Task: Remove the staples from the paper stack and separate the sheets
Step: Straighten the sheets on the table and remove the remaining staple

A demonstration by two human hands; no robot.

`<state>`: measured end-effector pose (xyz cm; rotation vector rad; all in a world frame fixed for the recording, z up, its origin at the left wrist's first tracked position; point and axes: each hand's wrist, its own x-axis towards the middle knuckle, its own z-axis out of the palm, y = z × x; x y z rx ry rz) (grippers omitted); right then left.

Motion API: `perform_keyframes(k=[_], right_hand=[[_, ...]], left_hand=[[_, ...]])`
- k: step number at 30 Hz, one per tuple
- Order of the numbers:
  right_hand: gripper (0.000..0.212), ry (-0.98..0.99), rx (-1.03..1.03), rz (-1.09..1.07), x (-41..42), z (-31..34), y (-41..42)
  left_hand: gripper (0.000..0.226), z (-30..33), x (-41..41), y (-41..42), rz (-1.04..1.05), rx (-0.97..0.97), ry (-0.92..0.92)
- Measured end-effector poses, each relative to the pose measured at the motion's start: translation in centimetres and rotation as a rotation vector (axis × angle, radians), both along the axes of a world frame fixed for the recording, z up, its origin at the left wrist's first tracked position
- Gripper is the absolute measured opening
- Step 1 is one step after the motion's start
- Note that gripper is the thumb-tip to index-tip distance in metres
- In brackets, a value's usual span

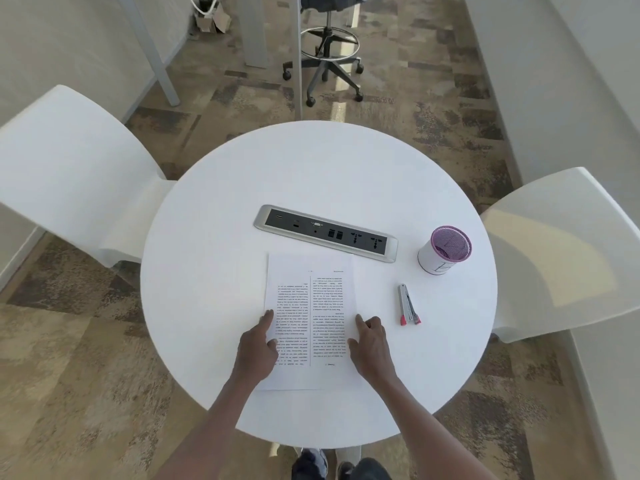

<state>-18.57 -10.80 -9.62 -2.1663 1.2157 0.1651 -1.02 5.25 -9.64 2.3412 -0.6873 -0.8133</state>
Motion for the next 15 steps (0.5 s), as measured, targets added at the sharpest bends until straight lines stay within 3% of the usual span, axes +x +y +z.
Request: perform_keyframes(k=[10,13,15], right_hand=[[0.051,-0.004,-0.013,0.022,-0.3,-0.6,-0.1],[0.059,-0.026,-0.005,0.016,-0.2,0.0,-0.4],[0.062,-0.056,-0.11,0.046,-0.5,0.6,-0.5]], left_hand=[[0.065,-0.3,-0.3,0.4,-0.068,0.04,0.005],[0.063,0.0,-0.8,0.4,-0.086,0.036,-0.069],[0.064,0.5,-1.3,0.3,-0.096,0.029,-0.135]])
